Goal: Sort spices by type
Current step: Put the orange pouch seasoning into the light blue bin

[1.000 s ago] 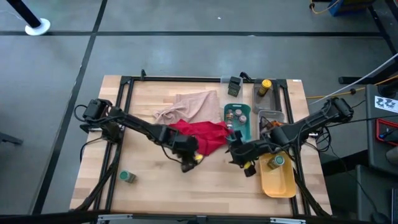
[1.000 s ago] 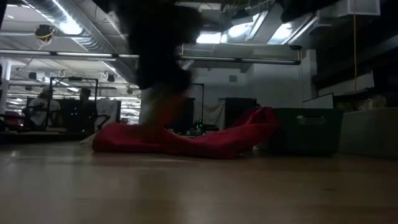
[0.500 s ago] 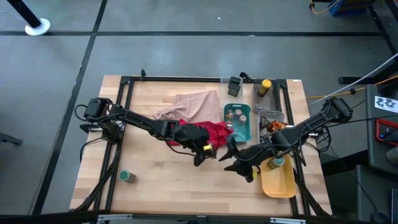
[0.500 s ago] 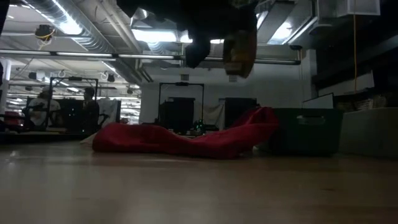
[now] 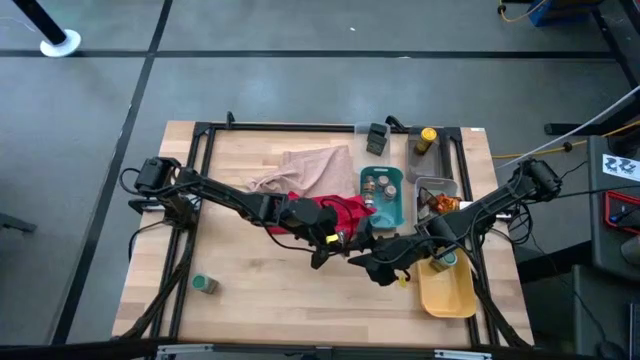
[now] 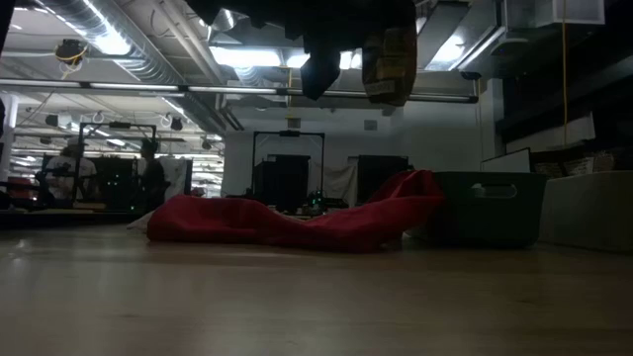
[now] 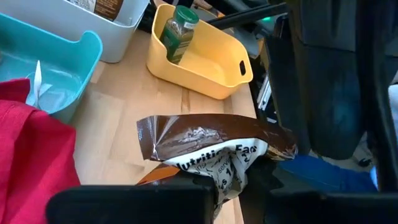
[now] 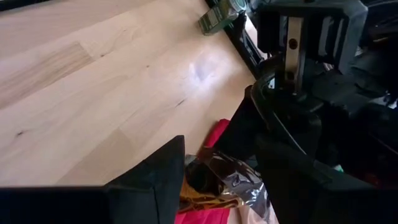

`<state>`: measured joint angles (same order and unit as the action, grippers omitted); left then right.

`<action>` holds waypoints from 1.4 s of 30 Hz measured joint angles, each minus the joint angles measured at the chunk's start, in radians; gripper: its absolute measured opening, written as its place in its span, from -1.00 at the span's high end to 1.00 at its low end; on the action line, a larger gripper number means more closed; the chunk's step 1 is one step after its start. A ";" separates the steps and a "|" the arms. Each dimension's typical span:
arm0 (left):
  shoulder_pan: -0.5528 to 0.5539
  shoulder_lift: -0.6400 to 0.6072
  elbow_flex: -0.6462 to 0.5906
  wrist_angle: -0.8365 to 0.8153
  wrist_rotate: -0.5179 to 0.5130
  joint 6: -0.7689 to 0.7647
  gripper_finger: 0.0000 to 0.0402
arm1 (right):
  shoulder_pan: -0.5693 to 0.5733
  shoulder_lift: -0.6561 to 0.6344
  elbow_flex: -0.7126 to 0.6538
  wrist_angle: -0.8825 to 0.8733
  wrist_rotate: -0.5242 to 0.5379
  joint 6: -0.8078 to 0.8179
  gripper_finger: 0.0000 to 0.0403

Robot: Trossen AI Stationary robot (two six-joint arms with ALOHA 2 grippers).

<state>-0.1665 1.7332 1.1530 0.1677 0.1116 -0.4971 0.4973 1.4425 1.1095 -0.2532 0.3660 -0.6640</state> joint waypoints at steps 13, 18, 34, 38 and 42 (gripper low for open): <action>-0.032 0.000 0.000 -0.001 0.074 0.013 0.87 | 0.000 0.027 0.000 -0.008 -0.008 -0.061 0.02; -0.049 0.000 -0.001 -0.001 0.088 0.044 0.86 | 0.001 0.045 0.001 0.028 -0.025 -0.109 0.02; -0.054 0.002 -0.003 -0.019 0.125 0.078 0.87 | 0.001 0.102 0.002 0.039 -0.019 -0.157 0.04; -0.055 0.002 -0.004 -0.019 0.126 0.078 0.80 | 0.001 0.114 0.002 0.047 -0.018 -0.157 0.21; -0.055 0.002 -0.004 -0.023 0.128 0.065 0.77 | 0.001 0.128 0.002 0.054 -0.019 -0.156 0.43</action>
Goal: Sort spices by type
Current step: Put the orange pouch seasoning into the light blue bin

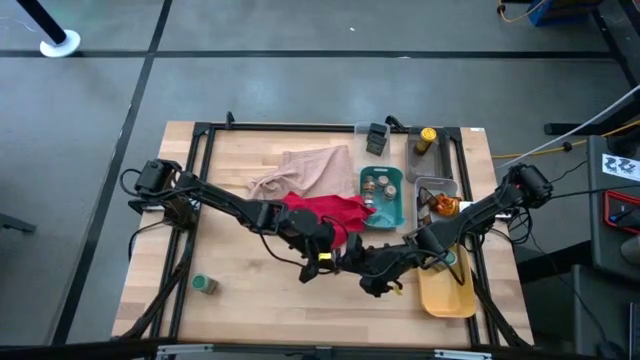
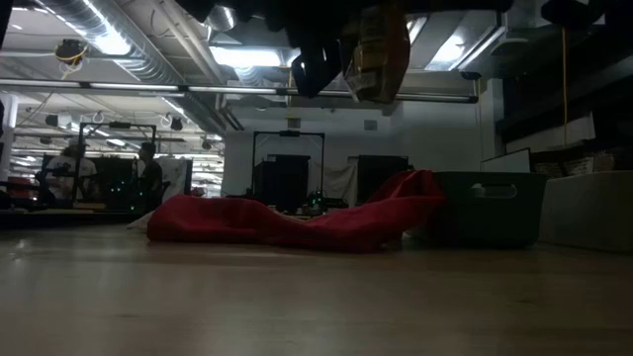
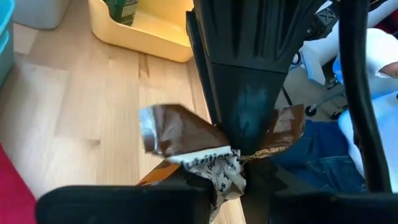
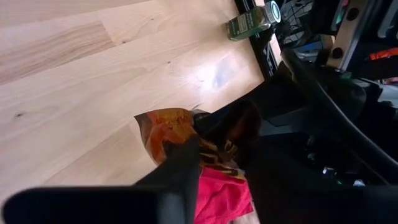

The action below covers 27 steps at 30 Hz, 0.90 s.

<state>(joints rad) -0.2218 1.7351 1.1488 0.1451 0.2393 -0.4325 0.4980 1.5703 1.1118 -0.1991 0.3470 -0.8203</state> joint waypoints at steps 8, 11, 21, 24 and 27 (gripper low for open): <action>0.000 0.000 0.000 -0.024 -0.013 -0.012 0.76 | 0.000 0.003 -0.002 0.014 0.002 0.003 0.73; 0.000 0.000 0.002 -0.038 -0.018 -0.014 0.75 | -0.001 0.004 -0.002 0.011 0.002 0.029 0.76; 0.002 -0.005 0.007 -0.129 -0.128 -0.087 0.36 | -0.003 0.007 -0.004 -0.019 0.008 0.086 0.78; 0.002 -0.005 0.007 -0.131 -0.131 -0.079 0.25 | -0.003 0.007 -0.004 -0.047 0.001 0.134 0.78; 0.003 -0.015 0.007 -0.149 -0.131 -0.029 0.17 | -0.002 0.007 -0.004 -0.091 -0.002 0.165 0.78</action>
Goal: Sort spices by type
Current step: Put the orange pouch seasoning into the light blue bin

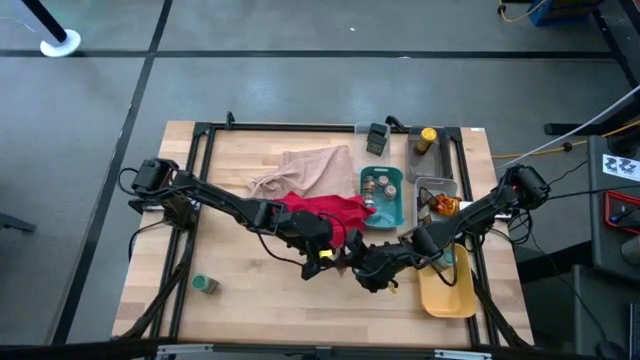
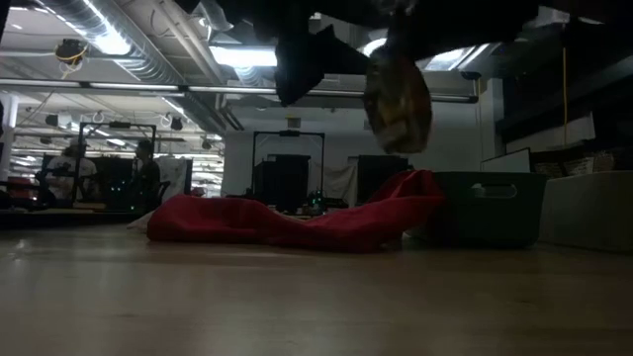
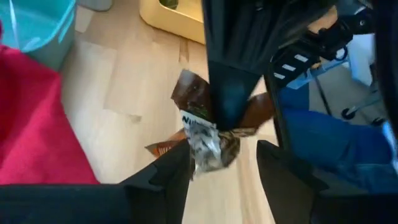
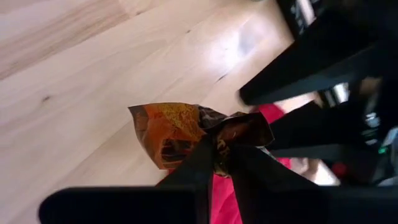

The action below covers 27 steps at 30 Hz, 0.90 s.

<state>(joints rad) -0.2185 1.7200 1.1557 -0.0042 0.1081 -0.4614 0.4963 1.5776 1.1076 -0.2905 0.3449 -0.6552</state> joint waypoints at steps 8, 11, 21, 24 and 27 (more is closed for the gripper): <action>0.026 -0.017 0.000 -0.124 0.000 0.051 0.15 | 0.001 -0.027 0.000 -0.161 0.042 0.130 0.78; 0.036 -0.017 0.000 -0.165 0.001 0.063 0.16 | 0.001 -0.069 0.000 -0.251 0.092 0.200 0.78; 0.038 -0.017 -0.001 -0.177 0.003 0.106 0.16 | 0.001 -0.265 0.001 -0.745 0.269 0.657 0.78; 0.038 -0.017 -0.002 -0.176 0.003 0.122 0.16 | 0.001 -0.303 0.001 -0.910 0.284 0.837 0.78; 0.038 -0.017 -0.002 -0.175 0.003 0.153 0.16 | 0.001 -0.319 0.001 -1.047 0.276 0.982 0.78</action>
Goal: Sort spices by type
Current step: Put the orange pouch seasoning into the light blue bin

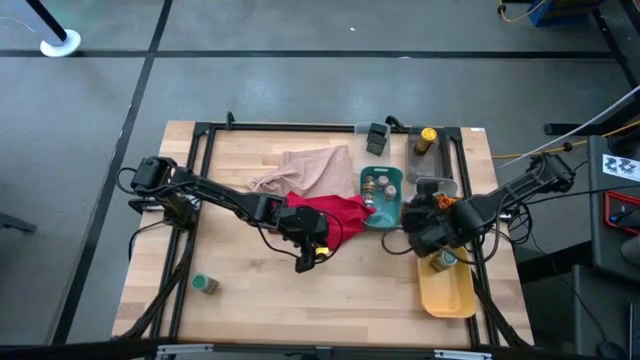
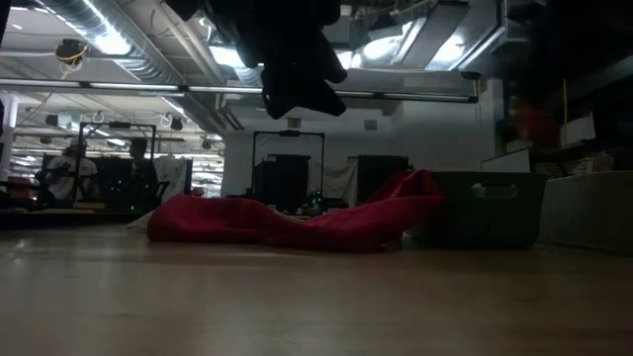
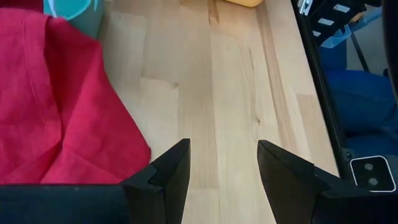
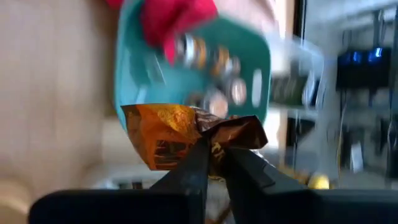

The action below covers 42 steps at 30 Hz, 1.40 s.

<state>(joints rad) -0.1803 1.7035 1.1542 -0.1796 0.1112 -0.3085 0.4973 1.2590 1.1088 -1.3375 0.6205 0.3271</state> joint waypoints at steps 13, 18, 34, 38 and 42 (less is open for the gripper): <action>0.000 0.002 0.000 0.004 0.000 0.025 0.16 | 0.000 -0.001 -0.011 -0.230 -0.142 0.248 0.78; -0.001 0.002 -0.001 0.004 0.000 0.023 0.16 | 0.000 0.002 -0.071 -0.231 -0.139 0.253 0.78; -0.001 0.001 -0.001 0.003 -0.011 0.022 0.16 | 0.000 0.003 -0.225 -0.107 -0.237 0.299 0.78; -0.001 -0.027 0.001 -0.068 -0.011 0.024 0.16 | 0.000 0.003 -0.226 -0.095 -0.248 0.298 0.78; -0.001 -0.081 0.029 -0.218 -0.011 -0.033 0.16 | 0.000 0.003 -0.226 -0.095 -0.262 0.297 0.72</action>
<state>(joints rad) -0.1815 1.6225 1.1828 -0.3978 0.1003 -0.3420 0.4973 1.2617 0.8829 -1.4326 0.3588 0.6243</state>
